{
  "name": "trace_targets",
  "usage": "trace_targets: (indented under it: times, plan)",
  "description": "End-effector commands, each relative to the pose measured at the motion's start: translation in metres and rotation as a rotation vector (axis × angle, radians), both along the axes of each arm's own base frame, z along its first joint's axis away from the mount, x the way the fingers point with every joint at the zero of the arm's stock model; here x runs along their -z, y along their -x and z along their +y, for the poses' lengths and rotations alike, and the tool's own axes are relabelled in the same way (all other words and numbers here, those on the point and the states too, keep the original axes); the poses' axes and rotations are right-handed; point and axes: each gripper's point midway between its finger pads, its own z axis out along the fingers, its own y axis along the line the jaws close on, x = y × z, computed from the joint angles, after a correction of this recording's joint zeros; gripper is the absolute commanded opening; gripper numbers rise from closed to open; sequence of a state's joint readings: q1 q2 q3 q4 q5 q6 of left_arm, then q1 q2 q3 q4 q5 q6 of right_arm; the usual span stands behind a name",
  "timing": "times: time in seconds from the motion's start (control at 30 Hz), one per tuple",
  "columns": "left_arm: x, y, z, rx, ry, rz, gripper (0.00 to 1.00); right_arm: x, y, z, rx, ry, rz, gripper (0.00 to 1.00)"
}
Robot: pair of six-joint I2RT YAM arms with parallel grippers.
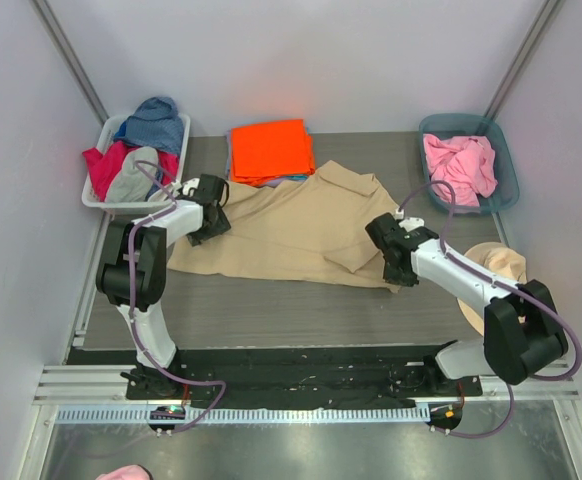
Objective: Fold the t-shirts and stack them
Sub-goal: Fold the tshirt
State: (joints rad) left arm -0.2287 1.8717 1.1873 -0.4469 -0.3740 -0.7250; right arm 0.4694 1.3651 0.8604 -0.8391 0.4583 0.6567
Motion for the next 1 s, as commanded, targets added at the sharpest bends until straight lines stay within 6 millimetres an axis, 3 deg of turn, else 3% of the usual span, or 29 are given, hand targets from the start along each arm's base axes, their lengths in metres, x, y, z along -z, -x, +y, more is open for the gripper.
trace_targets:
  times: [0.0,0.17,0.4,0.47,0.5,0.6,0.7,0.77,0.8,0.97]
  plan:
    - [0.022,0.021,0.008,-0.008,-0.005,0.098,0.67,-0.007,-0.005,-0.004,0.001,0.031,-0.006,0.18]
    - [0.022,0.021,0.008,-0.009,-0.004,0.097,0.66,-0.009,0.000,-0.008,0.012,0.054,0.015,0.03]
    - [0.022,0.021,0.008,-0.010,-0.006,0.098,0.66,-0.015,0.000,-0.013,0.012,0.096,0.045,0.03]
    - [0.022,0.021,0.008,-0.010,-0.005,0.095,0.66,-0.016,0.001,-0.009,0.011,0.067,0.042,0.15]
    - [0.022,0.021,0.009,-0.011,-0.006,0.098,0.66,-0.018,0.001,-0.006,0.005,0.040,0.027,0.30]
    - [0.022,0.020,0.007,-0.010,-0.002,0.096,0.66,-0.020,0.002,0.012,-0.001,-0.088,-0.019,0.47]
    - [0.023,0.021,0.007,-0.010,-0.002,0.097,0.65,-0.012,0.006,0.032,0.025,-0.241,-0.063,0.51]
    - [0.023,0.020,0.008,-0.010,-0.003,0.096,0.65,-0.021,0.000,0.046,0.075,-0.363,-0.162,0.52]
    - [0.023,0.020,0.007,-0.008,-0.003,0.096,0.65,-0.013,0.008,0.049,0.078,-0.403,-0.150,0.52]
    - [0.023,0.020,0.007,-0.008,-0.003,0.096,0.64,-0.023,0.008,0.057,0.149,-0.527,-0.248,0.57]
